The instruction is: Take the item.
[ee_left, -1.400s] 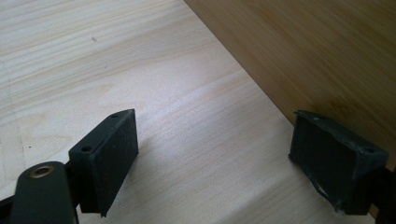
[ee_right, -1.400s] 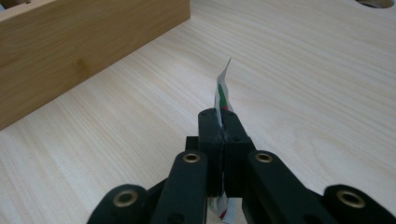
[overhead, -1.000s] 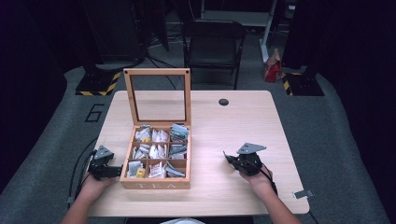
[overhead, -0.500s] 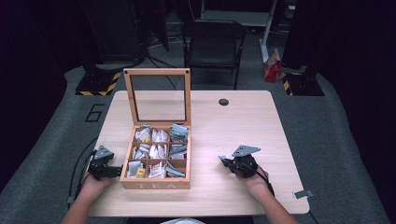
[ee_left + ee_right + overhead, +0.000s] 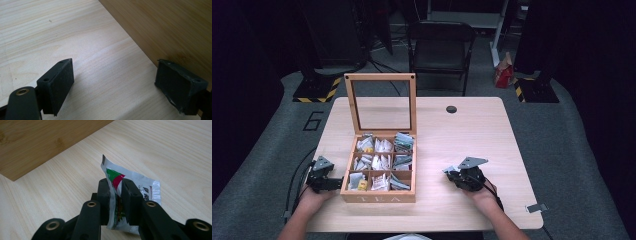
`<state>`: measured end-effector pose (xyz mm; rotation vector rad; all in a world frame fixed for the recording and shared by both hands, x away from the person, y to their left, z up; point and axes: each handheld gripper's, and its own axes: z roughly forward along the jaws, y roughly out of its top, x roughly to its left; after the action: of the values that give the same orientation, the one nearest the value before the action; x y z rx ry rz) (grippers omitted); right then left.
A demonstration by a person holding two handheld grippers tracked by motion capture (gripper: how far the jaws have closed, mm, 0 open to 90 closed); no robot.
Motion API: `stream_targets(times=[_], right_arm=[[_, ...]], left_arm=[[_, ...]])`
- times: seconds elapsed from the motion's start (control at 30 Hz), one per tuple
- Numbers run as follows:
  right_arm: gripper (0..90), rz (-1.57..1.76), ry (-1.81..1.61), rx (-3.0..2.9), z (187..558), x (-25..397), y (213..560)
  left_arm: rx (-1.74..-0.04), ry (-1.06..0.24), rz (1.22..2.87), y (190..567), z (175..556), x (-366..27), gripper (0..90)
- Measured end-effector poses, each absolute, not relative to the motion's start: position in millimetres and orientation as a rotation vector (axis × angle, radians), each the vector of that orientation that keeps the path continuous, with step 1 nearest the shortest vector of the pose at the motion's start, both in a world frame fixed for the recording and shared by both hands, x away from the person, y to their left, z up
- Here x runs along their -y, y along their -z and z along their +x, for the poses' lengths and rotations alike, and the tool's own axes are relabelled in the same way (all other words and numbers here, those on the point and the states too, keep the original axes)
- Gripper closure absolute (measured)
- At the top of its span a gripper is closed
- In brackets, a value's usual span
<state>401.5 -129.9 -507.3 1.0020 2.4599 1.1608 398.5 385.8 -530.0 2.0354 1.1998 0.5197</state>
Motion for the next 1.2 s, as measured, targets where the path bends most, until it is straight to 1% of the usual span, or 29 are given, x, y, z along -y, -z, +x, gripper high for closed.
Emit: stream_targets(times=[0.23,0.47,0.83,1.2], right_arm=[[69.4,1.001,-1.164,-2.457,401.5,129.4,506.8],[54.4,1.012,-1.204,-2.436,400.0,129.7,500.9],[51.9,1.026,-1.254,-2.373,397.8,137.5,486.7],[51.0,1.069,-1.248,-2.316,400.8,153.9,482.0]], left_arm=[[-1.2,-0.52,2.035,530.0,398.5,-385.8,14.9],[-1.2,-0.52,2.034,530.0,398.5,-385.8,15.0],[-1.2,-0.52,2.034,530.0,398.5,-385.8,14.9],[-1.2,-0.52,2.035,530.0,398.5,-385.8,15.0]])
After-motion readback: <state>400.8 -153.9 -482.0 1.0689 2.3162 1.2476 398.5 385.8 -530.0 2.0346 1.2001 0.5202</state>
